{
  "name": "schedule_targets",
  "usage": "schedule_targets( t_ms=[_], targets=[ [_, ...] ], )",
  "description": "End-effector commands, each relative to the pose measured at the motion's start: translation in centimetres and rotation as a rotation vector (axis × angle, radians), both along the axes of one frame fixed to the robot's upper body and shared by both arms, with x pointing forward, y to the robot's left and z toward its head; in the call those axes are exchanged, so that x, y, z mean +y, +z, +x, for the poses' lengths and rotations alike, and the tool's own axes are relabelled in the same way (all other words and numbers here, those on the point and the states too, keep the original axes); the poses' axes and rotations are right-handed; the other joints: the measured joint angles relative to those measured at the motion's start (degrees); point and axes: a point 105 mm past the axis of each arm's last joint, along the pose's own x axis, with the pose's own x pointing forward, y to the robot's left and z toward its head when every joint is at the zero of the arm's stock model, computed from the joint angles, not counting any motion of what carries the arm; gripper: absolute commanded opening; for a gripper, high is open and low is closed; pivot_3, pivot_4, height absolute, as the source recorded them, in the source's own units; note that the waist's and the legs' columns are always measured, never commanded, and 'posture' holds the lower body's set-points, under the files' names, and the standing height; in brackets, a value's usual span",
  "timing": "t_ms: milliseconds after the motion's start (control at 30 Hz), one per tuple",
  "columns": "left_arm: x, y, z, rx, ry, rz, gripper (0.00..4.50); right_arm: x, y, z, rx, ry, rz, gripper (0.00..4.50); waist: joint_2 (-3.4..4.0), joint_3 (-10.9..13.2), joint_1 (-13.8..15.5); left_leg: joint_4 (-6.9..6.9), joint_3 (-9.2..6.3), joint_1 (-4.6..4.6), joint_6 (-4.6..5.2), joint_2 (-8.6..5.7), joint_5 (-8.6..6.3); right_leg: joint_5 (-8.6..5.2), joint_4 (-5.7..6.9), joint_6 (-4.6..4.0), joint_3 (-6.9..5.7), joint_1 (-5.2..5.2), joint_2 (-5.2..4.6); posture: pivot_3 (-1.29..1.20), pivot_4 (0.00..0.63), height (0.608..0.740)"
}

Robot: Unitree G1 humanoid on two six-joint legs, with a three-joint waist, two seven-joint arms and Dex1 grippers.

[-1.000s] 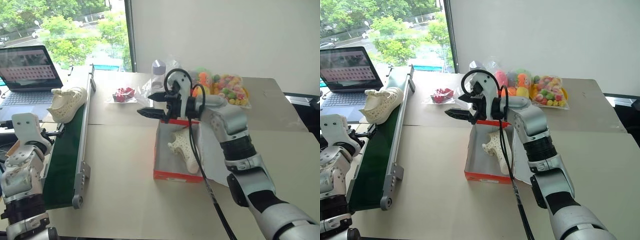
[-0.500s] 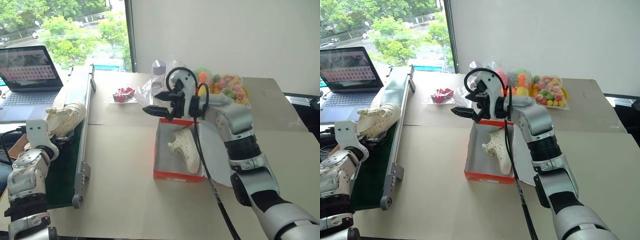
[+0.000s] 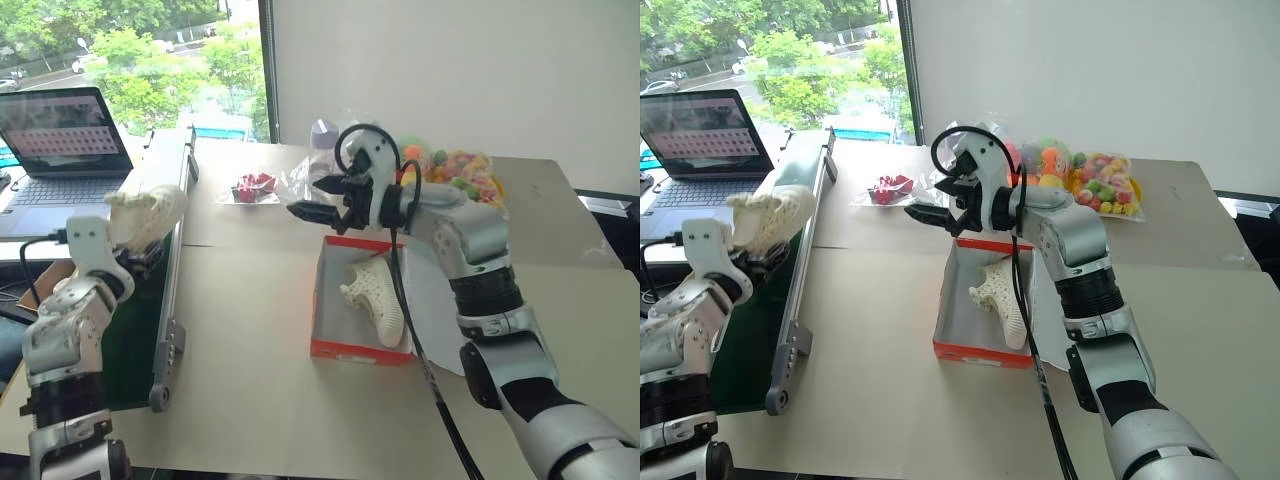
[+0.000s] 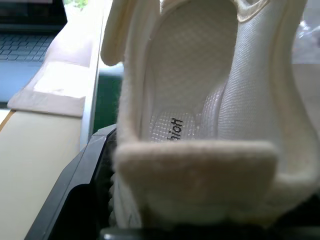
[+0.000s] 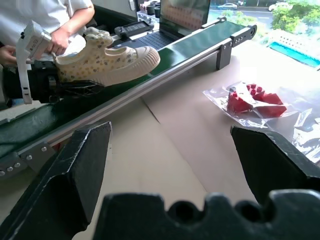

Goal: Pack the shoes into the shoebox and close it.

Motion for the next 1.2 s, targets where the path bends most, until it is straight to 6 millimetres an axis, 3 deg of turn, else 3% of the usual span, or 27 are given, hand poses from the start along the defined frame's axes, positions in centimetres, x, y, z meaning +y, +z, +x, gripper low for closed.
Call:
schedule_targets(
  t_ms=[33,200,433,667,1000,1100,1200],
  targets=[
    [-4.1,5.7,-0.2,-0.182,-0.114,0.021,3.08,-0.7,4.1,-0.2,0.016,0.008,0.185,4.50,0.00,0.00,-0.13,0.00,0.00,-0.02,0.06,0.00,0.03,0.02,0.01,0.02,0.00,0.00,0.00,0.00,0.150,0.740],
    [-12.4,7.8,0.4,-0.241,-0.332,-0.024,3.08,-2.9,6.4,1.8,0.210,-0.080,0.447,4.50,0.02,-0.01,-0.48,-0.01,0.02,0.04,0.63,0.00,0.18,0.05,0.00,0.10,-0.01,0.16,0.06,0.00,0.150,0.740],
    [-17.4,7.4,0.2,-0.225,-0.476,-0.058,3.08,-4.1,7.2,2.2,0.261,-0.114,0.526,4.50,0.03,-0.01,-1.18,-0.01,0.02,0.04,0.65,0.08,0.21,0.04,-0.01,0.11,0.18,0.13,0.36,0.00,0.150,0.740],
    [-20.5,7.5,-0.4,-0.225,-0.567,-0.066,3.08,-4.5,6.6,2.5,0.280,-0.164,0.521,4.50,0.03,-0.01,-0.89,0.01,0.04,0.12,0.66,0.04,0.23,0.01,-0.03,0.16,0.29,0.13,0.34,0.00,0.150,0.740],
    [-21.4,8.1,-0.9,-0.229,-0.608,-0.061,3.08,-4.9,6.0,3.2,0.293,-0.209,0.515,4.50,0.03,-0.01,-0.86,0.03,0.03,0.11,0.68,0.03,0.24,0.00,-0.02,0.18,0.31,0.13,0.34,0.00,0.150,0.740],
    [-21.5,7.7,-1.0,-0.216,-0.611,-0.062,3.08,-4.8,6.1,3.2,0.295,-0.202,0.533,3.72,0.03,-0.01,-0.83,0.03,0.03,0.11,0.68,0.02,0.24,-0.02,-0.02,0.21,0.32,0.13,0.34,0.00,0.150,0.740],
    [-21.4,7.4,-1.0,-0.204,-0.607,-0.065,3.08,-4.6,6.3,3.2,0.295,-0.190,0.541,2.65,0.03,-0.01,-0.81,0.04,0.03,0.11,0.68,0.02,0.24,-0.01,-0.03,0.19,0.32,0.13,0.34,0.00,0.150,0.740]
  ],
)
